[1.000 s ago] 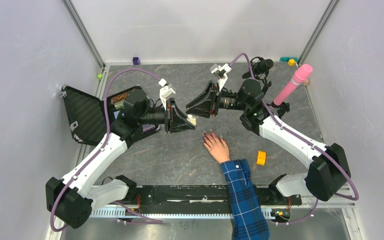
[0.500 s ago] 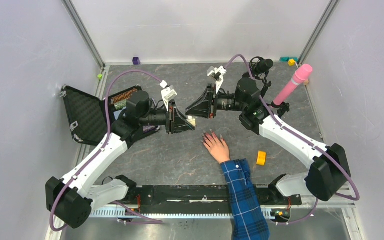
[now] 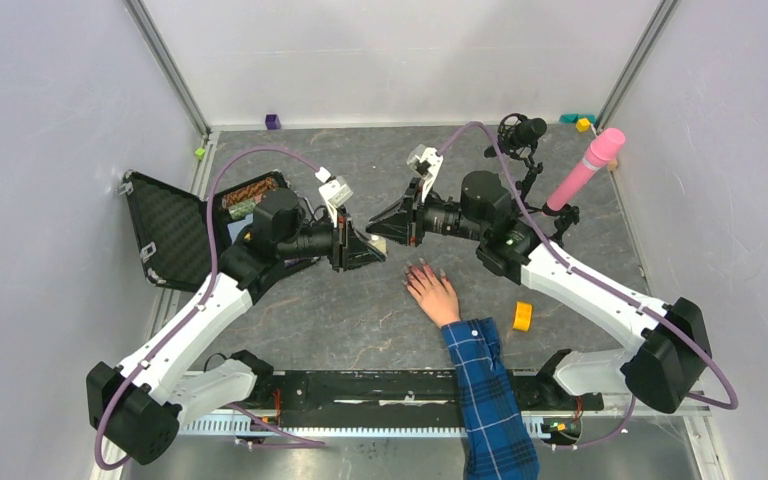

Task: Paint the nails
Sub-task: Screw the nail polish bottle.

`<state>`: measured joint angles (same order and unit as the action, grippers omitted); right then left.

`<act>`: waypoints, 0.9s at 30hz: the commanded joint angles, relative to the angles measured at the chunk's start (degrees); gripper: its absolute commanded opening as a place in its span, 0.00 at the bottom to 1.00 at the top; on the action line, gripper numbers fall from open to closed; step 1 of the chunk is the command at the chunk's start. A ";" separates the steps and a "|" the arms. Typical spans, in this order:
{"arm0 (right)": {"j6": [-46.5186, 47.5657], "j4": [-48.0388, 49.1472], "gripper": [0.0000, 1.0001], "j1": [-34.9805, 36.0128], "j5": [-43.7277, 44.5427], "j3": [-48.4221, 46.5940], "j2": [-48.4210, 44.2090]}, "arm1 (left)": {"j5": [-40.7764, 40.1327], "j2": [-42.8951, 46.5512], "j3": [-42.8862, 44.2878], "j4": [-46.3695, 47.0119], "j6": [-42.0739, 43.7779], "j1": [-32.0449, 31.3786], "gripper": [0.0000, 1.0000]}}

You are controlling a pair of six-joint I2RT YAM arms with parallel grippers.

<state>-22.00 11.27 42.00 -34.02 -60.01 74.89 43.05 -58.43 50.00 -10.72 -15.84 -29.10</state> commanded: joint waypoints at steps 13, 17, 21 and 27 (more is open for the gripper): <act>-4.24 -16.61 0.00 10.30 29.07 0.40 2.86 | -11.66 1.80 1.00 5.18 0.16 0.94 0.02; -5.42 -18.19 0.00 13.98 35.49 -1.58 4.18 | -12.45 1.38 0.89 5.21 -0.37 0.97 0.02; -6.36 -18.03 0.00 16.41 37.88 -2.66 5.20 | -12.46 1.29 0.94 5.18 -0.52 0.91 0.02; -5.89 -18.54 0.00 17.43 39.35 -4.61 6.24 | -11.67 1.32 0.89 5.18 -0.58 0.90 0.02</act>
<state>-26.81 1.37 56.99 6.66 -63.96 79.40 32.40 -58.35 48.36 -17.37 -15.94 -28.84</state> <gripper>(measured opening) 0.200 0.300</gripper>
